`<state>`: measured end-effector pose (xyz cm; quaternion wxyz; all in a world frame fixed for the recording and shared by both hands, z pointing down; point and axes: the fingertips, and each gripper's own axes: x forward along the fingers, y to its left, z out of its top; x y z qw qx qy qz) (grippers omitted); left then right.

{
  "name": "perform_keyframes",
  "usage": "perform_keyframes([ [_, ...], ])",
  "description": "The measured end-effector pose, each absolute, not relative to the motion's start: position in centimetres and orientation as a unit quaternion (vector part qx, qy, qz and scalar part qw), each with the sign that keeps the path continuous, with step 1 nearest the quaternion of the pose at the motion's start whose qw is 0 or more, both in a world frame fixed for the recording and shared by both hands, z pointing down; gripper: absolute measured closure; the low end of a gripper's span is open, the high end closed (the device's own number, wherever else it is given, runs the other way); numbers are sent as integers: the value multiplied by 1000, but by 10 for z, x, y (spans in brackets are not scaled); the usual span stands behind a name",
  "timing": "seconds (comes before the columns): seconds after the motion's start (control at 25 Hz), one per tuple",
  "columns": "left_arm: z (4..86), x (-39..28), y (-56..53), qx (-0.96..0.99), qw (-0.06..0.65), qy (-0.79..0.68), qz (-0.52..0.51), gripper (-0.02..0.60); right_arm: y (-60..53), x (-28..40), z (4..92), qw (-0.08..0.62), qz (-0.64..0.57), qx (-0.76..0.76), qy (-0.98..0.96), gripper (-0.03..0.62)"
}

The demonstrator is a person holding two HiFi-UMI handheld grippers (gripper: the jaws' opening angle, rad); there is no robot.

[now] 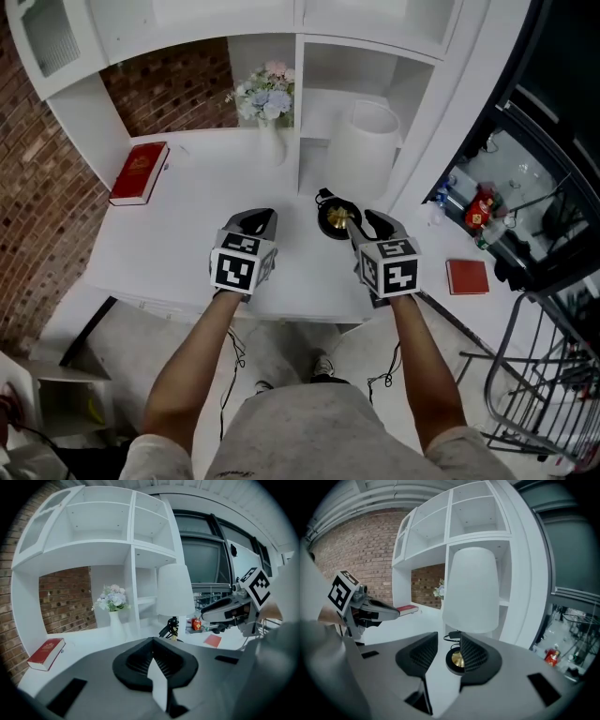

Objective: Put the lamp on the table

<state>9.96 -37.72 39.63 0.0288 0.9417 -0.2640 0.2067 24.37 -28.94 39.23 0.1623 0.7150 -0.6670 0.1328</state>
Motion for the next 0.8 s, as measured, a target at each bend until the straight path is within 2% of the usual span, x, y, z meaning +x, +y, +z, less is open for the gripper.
perform_keyframes([
  [0.28,374,105,-378,945,-4,-252,207,586,-284,241,366,146,136,714,-671,454],
  [0.8,353,106,-371,948,-2,-259,183,586,-277,228,350,131,128,723,-666,526],
])
